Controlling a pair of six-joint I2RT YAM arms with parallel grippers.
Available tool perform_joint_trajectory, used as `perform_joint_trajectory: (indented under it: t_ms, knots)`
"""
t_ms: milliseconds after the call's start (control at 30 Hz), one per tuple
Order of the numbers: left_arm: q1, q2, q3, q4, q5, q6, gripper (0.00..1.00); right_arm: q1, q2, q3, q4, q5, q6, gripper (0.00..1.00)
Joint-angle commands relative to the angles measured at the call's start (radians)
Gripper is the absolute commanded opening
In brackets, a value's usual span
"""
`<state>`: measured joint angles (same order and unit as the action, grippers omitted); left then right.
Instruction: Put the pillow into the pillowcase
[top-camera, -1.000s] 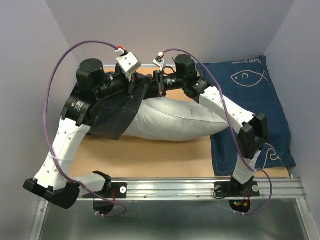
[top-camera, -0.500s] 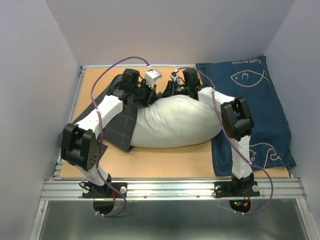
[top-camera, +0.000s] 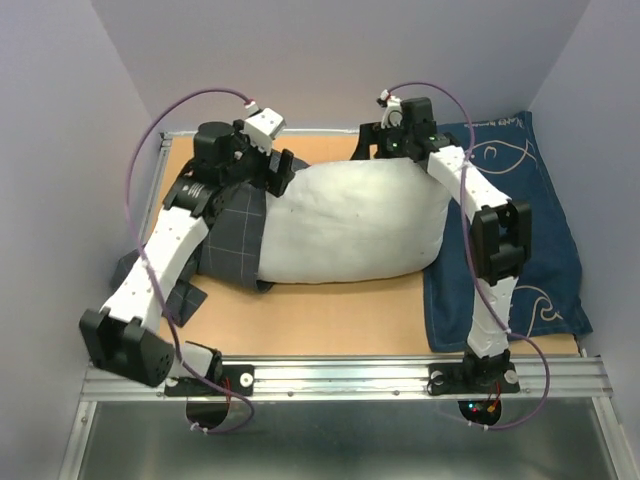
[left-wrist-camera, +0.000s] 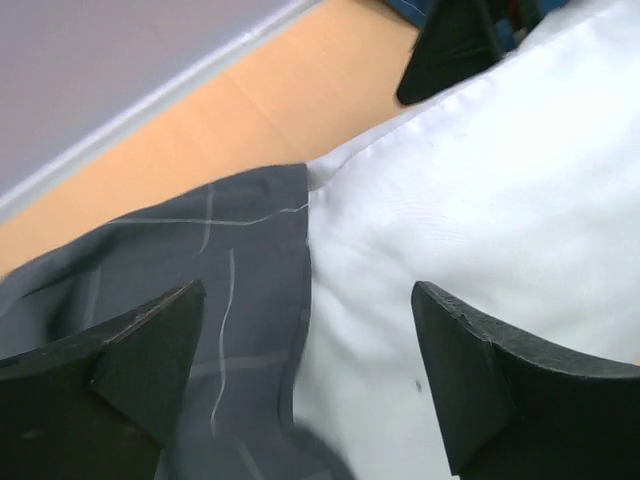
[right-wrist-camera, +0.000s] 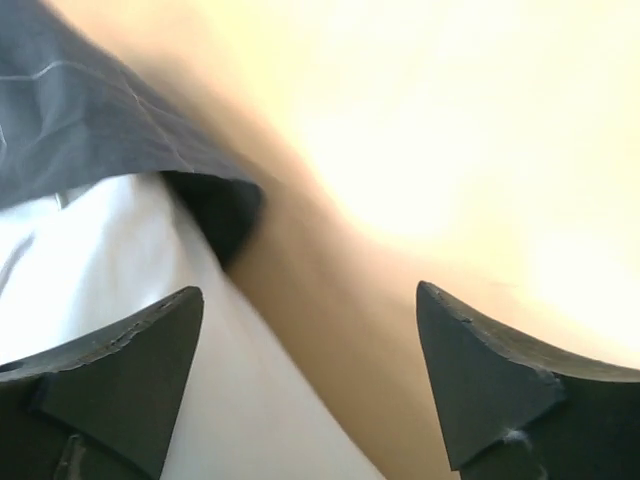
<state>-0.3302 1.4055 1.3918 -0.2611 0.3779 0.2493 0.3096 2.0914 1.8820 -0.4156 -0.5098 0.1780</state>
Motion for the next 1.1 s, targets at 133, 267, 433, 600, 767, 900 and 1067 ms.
perform_joint_trajectory:
  t_ms: [133, 267, 433, 600, 767, 900, 1067]
  knots:
    - [-0.038, -0.148, -0.137, -0.084, -0.226, -0.004, 0.99, -0.098, -0.041, 0.17, -0.041, 0.379, -0.319, 0.95]
    - [-0.076, -0.096, -0.162, -0.075, -0.35, -0.018, 0.99, -0.237, -0.027, 0.258, -0.106, 0.297, -0.252, 0.98]
    - [-0.086, -0.022, -0.117, -0.079, -0.467, -0.012, 0.94, -0.328, -0.172, 0.022, -0.251, -0.006, -0.199, 0.99]
    - [-0.087, 0.042, -0.088, -0.069, -0.54, -0.015, 0.86, -0.328, -0.281, -0.266, -0.255, -0.189, -0.183, 0.99]
    - [-0.087, 0.119, -0.011, -0.053, -0.632, 0.004, 0.81, -0.328, -0.235, -0.333, -0.247, -0.26, -0.14, 0.99]
    - [-0.084, 0.185, 0.056, -0.024, -0.706, 0.036, 0.8, -0.328, -0.173, -0.311, -0.223, -0.256, -0.082, 0.96]
    - [-0.066, 0.251, 0.111, -0.015, -0.737, 0.059, 0.79, -0.328, -0.192, -0.313, -0.221, -0.203, -0.092, 0.95]
